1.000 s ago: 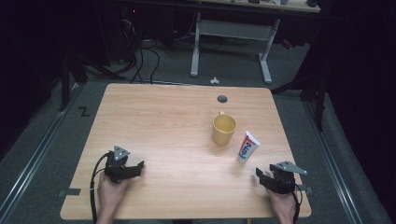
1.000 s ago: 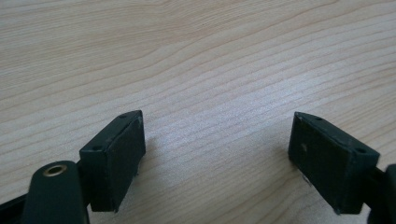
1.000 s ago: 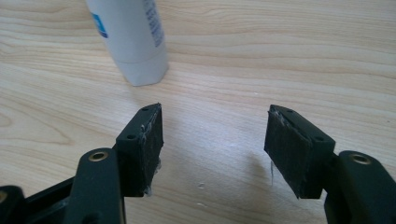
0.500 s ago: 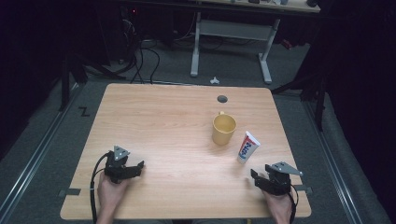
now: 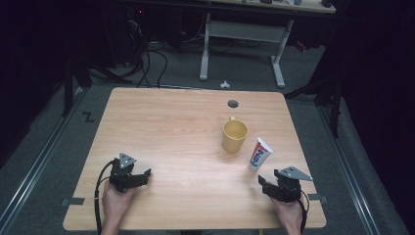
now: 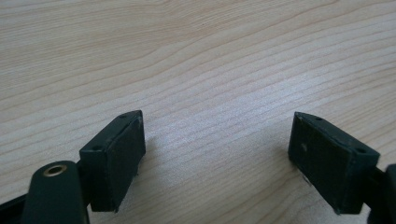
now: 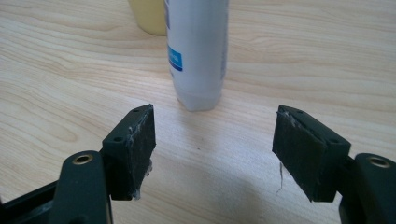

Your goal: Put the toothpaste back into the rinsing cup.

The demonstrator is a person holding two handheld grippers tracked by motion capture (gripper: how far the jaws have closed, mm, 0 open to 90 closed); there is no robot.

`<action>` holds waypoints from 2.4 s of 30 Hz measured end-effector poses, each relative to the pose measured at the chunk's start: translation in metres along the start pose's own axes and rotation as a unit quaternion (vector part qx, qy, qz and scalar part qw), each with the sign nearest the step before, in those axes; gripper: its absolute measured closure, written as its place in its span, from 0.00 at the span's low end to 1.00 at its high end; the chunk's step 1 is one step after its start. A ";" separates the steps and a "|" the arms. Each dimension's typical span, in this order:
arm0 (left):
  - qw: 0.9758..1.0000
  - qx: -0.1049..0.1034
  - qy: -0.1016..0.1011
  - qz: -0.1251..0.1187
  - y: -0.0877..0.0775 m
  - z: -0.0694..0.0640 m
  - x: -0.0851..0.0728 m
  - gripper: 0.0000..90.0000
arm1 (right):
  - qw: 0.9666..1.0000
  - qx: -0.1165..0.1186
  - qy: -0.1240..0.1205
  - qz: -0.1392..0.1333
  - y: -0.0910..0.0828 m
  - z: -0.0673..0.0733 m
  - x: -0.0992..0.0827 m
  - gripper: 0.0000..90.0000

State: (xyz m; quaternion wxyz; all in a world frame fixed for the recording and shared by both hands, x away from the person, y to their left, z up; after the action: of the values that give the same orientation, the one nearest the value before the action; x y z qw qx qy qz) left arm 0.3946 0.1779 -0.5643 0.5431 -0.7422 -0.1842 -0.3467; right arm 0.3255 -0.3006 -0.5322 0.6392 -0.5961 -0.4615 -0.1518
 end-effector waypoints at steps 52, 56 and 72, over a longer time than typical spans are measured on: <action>1.000 0.000 0.000 0.000 0.000 0.000 0.000 0.21 | 1.000 0.010 0.002 -0.019 0.034 -0.002 0.058 0.56; 1.000 0.000 0.000 0.000 0.000 0.000 0.000 0.21 | 1.000 0.003 -0.003 -0.019 0.035 -0.002 0.059 0.59; 1.000 0.000 0.000 0.000 0.000 0.000 0.000 0.21 | 1.000 0.002 -0.021 -0.017 0.034 -0.003 0.060 0.67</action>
State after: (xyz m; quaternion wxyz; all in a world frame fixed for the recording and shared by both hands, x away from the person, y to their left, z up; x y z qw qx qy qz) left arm 0.3946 0.1780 -0.5643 0.5430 -0.7424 -0.1841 -0.3467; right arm 0.3839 -0.2740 -0.5071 0.6279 -0.5896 -0.4856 -0.1492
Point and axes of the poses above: each handheld gripper's, and its own axes: y roughly forward along the jaws, x roughly out of its top, z roughly to its left, the point moved 4 cm from there along y, roughly forward along the jaws, and after that the axes turned 12 degrees about -y, right-handed, at the moved point
